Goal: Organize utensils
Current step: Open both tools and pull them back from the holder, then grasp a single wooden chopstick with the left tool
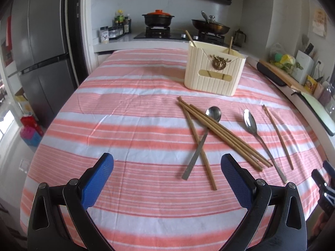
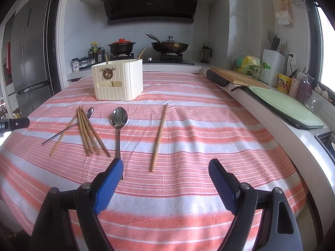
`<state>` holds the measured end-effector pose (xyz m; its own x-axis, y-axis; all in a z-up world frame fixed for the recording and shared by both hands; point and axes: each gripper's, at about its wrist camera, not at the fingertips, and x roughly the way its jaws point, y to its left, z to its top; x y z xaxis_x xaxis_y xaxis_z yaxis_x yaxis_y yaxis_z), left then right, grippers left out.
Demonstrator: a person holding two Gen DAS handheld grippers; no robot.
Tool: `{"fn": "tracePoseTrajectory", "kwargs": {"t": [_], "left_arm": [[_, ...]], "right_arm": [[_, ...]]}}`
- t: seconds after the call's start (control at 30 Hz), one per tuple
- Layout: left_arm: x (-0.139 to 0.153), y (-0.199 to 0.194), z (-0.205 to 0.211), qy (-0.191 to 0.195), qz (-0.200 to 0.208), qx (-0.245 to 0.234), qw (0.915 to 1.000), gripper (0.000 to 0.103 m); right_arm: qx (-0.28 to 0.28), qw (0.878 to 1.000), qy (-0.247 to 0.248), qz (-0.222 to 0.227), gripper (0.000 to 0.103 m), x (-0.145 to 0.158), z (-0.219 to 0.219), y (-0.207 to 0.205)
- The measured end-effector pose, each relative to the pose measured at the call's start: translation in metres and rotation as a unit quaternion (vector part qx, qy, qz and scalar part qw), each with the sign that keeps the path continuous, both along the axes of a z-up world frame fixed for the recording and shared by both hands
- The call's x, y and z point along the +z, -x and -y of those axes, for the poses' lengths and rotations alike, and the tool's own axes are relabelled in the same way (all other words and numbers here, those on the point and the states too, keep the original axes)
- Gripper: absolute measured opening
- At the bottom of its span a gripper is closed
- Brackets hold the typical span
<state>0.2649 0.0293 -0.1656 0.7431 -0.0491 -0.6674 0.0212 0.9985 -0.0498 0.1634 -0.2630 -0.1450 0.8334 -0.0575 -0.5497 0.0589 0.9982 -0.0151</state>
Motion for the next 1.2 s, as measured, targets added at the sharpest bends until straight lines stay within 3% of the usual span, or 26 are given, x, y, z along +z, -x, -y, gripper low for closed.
{"fn": "tracePoseTrajectory", "kwargs": {"t": [0.17, 0.47, 0.7, 1.2], "left_arm": [[0.002, -0.052, -0.004, -0.009, -0.020, -0.027, 0.9994, 0.102], [-0.048, -0.130, 0.018, -0.021, -0.092, -0.066, 0.9934, 0.102], [-0.068, -0.134, 0.035, -0.103, -0.105, -0.062, 0.9872, 0.102], [-0.068, -0.129, -0.002, -0.081, -0.119, -0.048, 0.9885, 0.103]], "right_arm": [[0.002, 1.000, -0.007, 0.003, 0.085, 0.002, 0.002, -0.005], [0.001, 1.000, -0.018, -0.002, 0.085, 0.002, 0.004, -0.002], [-0.007, 1.000, -0.023, -0.006, 0.085, 0.005, 0.010, 0.003], [0.001, 0.999, -0.026, -0.028, 0.085, 0.005, 0.006, -0.011]]}}
